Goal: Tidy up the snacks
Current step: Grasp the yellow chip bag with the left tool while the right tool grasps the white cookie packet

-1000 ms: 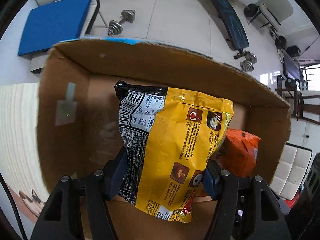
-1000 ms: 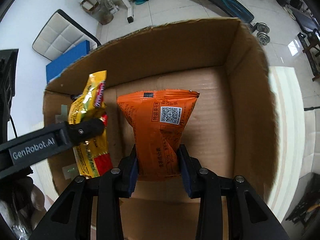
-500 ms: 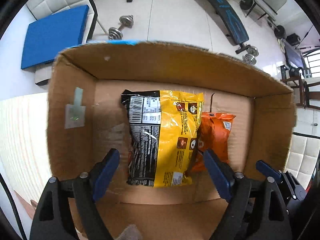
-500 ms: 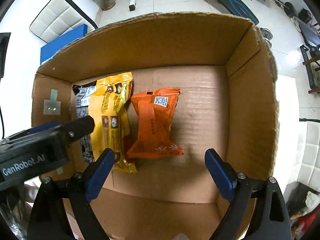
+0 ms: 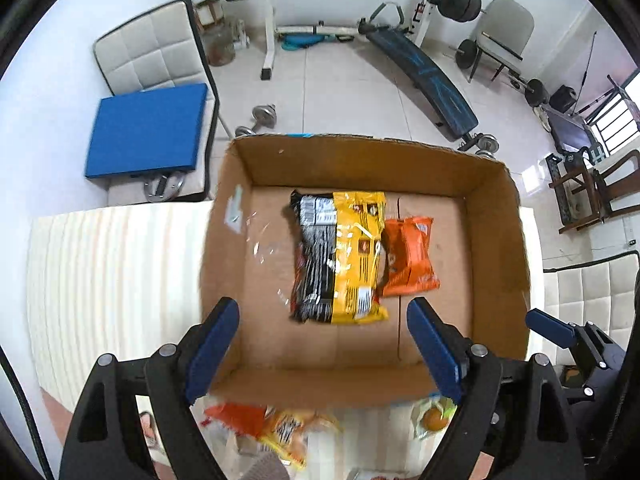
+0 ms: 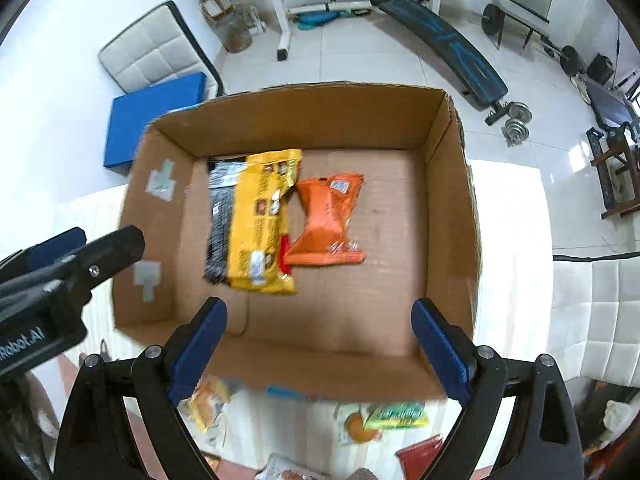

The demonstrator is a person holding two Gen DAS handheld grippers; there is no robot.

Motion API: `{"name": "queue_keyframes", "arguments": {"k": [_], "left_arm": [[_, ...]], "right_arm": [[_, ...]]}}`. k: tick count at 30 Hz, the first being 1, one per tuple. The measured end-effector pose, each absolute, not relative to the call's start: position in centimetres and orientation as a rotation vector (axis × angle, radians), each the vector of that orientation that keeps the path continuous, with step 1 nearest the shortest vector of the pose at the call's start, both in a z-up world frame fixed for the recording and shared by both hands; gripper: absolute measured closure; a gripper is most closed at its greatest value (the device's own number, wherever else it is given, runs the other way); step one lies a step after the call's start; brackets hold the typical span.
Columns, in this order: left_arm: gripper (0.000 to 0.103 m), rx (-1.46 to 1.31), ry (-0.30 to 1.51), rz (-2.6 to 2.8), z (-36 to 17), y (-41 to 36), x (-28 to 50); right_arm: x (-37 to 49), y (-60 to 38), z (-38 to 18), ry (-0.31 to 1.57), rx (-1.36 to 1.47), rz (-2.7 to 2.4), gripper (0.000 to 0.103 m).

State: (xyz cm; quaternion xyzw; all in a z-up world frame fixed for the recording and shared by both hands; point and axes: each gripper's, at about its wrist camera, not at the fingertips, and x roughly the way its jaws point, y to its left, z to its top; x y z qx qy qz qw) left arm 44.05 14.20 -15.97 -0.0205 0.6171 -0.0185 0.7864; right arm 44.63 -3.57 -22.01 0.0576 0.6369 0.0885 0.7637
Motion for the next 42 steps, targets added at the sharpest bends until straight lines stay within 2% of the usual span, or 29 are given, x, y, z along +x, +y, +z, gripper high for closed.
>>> {"name": "queue_keyframes", "arguments": {"k": [8, 22, 34, 37, 42], "left_arm": [[0.017, -0.062, 1.355, -0.003, -16.0, 16.3, 35.2], [0.017, -0.093, 1.568, 0.136, -25.7, 20.9, 18.5], [0.017, -0.192, 1.671, 0.258, -31.0, 24.3, 13.6], [0.017, -0.320, 1.704, 0.275, -31.9, 25.5, 12.6], [0.017, -0.733, 1.729, 0.327, -33.5, 28.9, 11.3]], "right_arm": [[35.9, -2.8, -20.4, 1.399, 0.117, 0.292, 0.007], [22.6, 0.7, -30.8, 1.655, -0.134, 0.426, 0.007], [18.7, 5.3, -37.6, 1.750, -0.533, 0.541, 0.007], [17.8, 6.1, -38.9, 1.757, -0.641, 0.555, 0.007], [16.3, 6.7, -40.3, 1.772, -0.693, 0.558, 0.007]]}}
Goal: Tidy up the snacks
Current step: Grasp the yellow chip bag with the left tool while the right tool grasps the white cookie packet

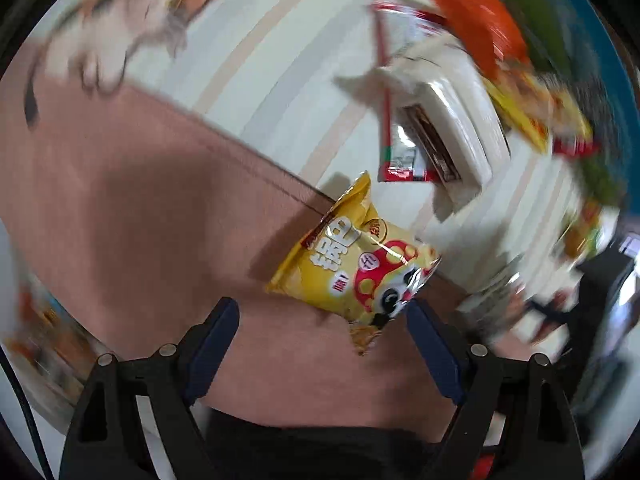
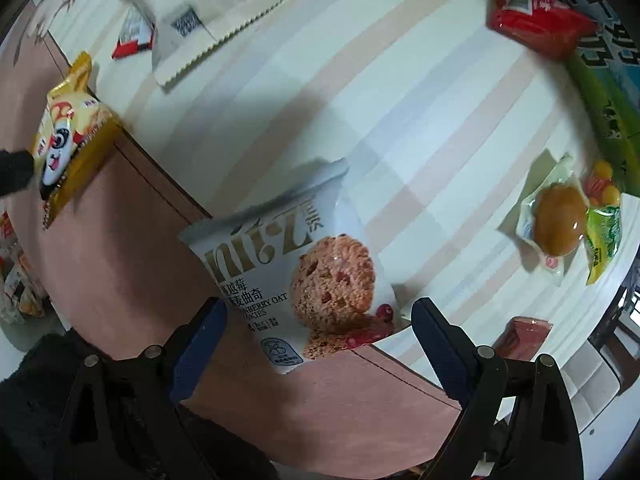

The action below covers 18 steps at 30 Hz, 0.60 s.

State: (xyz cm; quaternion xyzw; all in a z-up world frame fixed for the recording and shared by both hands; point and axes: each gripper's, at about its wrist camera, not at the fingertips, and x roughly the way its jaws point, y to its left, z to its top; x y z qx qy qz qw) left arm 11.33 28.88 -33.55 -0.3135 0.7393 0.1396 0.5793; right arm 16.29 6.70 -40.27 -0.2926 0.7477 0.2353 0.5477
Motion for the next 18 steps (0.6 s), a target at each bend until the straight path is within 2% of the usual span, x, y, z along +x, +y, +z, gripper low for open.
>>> {"name": "queue_keyframes", "arguments": {"k": [3, 8, 13, 15, 18], "left_arm": [[0.017, -0.931, 1.718, 0.359, -34.4, 30.1, 11.2], [0.017, -1.087, 1.731, 0.415, -36.4, 30.3, 12.6], [0.018, -0.925, 1.802, 0.471, -38.3, 29.2, 14.2], [0.028, -0.795, 1.830, 0.462, -38.7, 28.6, 14.6], [0.029, -0.612, 1.841, 0.425, -38.8, 27.4, 14.9]], "right_arm": [[15.8, 6.3, -40.7, 1.774, -0.653, 0.524, 0.008], [15.6, 4.1, -41.3, 1.821, -0.505, 0.408, 0.017], [15.7, 1.3, -41.5, 1.887, -0.301, 0.316, 0.019], [15.9, 0.0, -41.4, 1.918, -0.224, 0.321, 0.019], [16.4, -1.4, -40.5, 1.912, -0.168, 0.323, 0.017]]}}
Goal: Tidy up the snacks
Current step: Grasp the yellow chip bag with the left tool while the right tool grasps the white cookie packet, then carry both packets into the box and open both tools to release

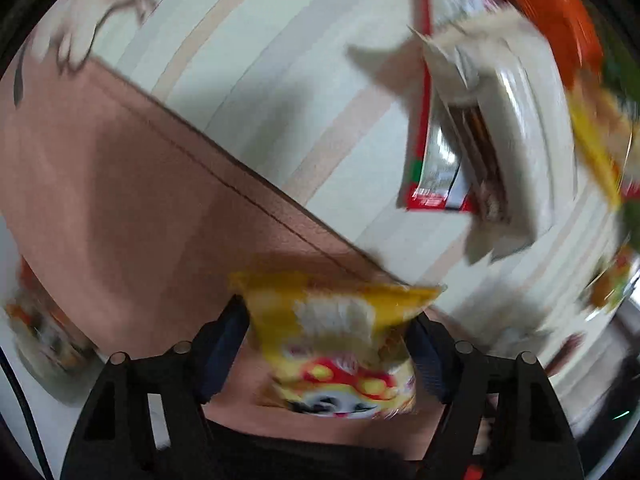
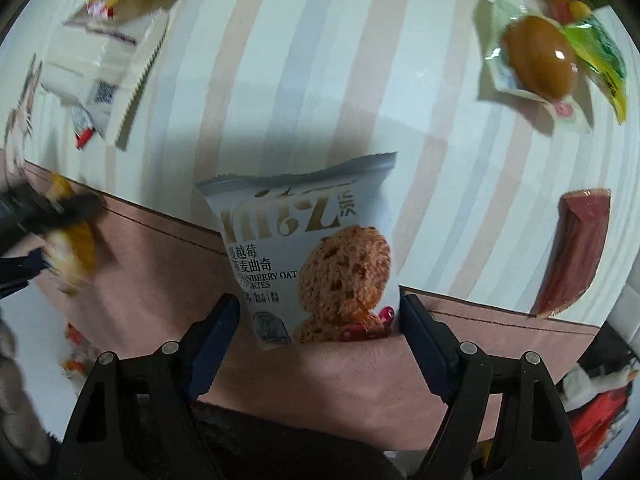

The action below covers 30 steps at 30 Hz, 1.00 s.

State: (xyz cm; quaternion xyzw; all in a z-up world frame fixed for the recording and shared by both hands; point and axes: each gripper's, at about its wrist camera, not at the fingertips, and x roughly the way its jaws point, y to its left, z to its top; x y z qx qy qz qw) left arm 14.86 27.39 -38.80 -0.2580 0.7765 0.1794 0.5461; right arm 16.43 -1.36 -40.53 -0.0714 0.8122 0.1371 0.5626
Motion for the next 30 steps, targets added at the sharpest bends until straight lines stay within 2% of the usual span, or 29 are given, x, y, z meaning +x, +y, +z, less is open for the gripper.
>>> {"name": "queue_keyframes", "arguments": {"k": [7, 12, 15, 18, 20, 25, 30], "left_arm": [[0.029, -0.319, 1.809, 0.318, -38.2, 24.0, 15.6], [0.029, -0.286, 1.804, 0.286, -37.9, 22.3, 16.5], [0.029, -0.273, 1.787, 0.276, -37.2, 20.7, 17.2], [0.029, -0.266, 1.776, 0.260, -36.6, 20.5, 16.9], [0.029, -0.277, 1.776, 0.252, -36.5, 20.0, 17.2], [0.029, -0.278, 1.780, 0.227, -36.0, 21.4, 15.4], [0.029, -0.236, 1.803, 0.224, -37.0, 21.2, 12.6]], "right_arm": [[19.1, -4.1, -39.0, 1.903, -0.075, 0.312, 0.016], [19.6, -2.8, -39.1, 1.888, -0.198, 0.309, 0.017], [18.2, -2.8, -38.3, 1.845, -0.221, 0.249, 0.029], [18.1, -4.6, -38.0, 1.861, -0.063, 0.170, 0.030], [18.4, -6.4, -38.0, 1.882, 0.076, 0.140, 0.029], [18.8, -8.3, -37.5, 1.918, 0.152, 0.178, 0.013], [17.8, -7.8, -37.7, 1.905, 0.102, 0.150, 0.012]]}}
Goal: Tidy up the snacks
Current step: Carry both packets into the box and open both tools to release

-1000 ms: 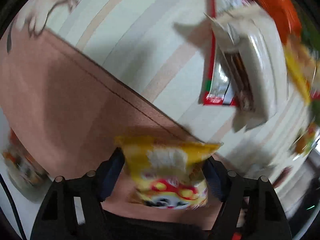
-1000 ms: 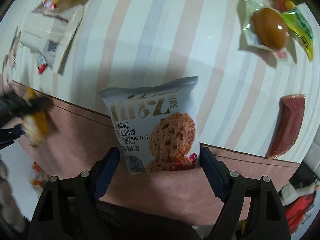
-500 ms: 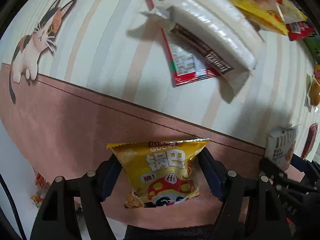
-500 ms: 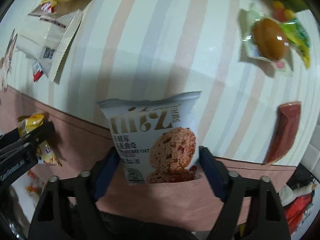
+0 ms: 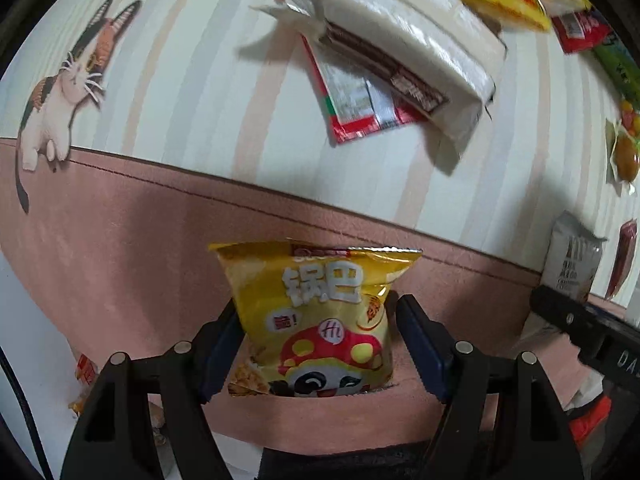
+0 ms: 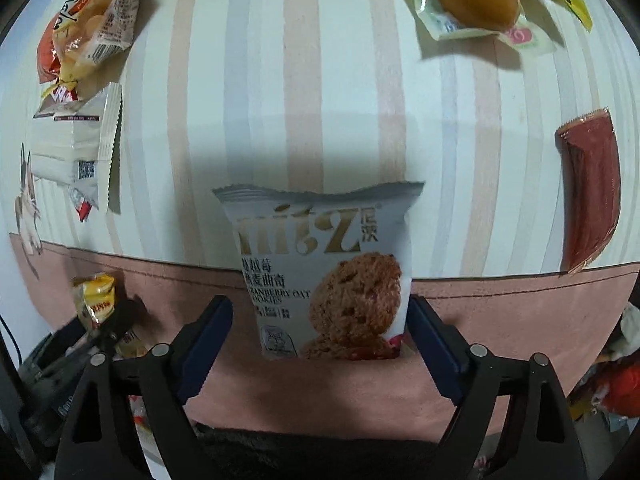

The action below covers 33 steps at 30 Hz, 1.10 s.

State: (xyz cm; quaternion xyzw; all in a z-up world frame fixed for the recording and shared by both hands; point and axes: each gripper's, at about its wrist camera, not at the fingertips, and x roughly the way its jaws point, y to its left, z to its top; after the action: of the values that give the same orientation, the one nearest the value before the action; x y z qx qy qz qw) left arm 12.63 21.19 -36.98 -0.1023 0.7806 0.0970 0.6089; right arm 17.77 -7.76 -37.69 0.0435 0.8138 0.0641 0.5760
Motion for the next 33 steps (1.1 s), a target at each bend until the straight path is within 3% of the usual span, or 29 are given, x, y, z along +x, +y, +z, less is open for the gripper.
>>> {"name": "queue_keyframes", "arguments": {"k": [2, 3, 9, 22, 28, 33], "left_arm": [[0.031, -0.221, 1.801, 0.230, -37.3, 20.7, 12.3], [0.037, -0.219, 1.796, 0.229, -37.3, 20.6, 12.1], [0.049, -0.190, 1.760, 0.253, -36.8, 19.4, 12.6], [0.053, -0.113, 1.689, 0.219, -35.0, 16.4, 14.2], [0.053, -0.097, 1.623, 0.136, -30.8, 15.8, 16.3], [0.053, -0.116, 1.503, 0.051, -24.2, 14.7, 19.7]], "right_arm": [[16.9, -6.9, -38.3, 1.905, 0.095, 0.131, 0.012], [16.9, -6.8, -38.4, 1.903, 0.093, 0.121, 0.013], [16.5, -2.9, -39.8, 1.843, 0.015, 0.058, 0.030], [14.7, -1.9, -39.6, 1.810, 0.053, 0.089, 0.031], [15.9, -3.7, -37.2, 1.779, 0.151, 0.118, 0.031], [18.3, -5.5, -31.9, 1.707, 0.266, 0.173, 0.031]]}}
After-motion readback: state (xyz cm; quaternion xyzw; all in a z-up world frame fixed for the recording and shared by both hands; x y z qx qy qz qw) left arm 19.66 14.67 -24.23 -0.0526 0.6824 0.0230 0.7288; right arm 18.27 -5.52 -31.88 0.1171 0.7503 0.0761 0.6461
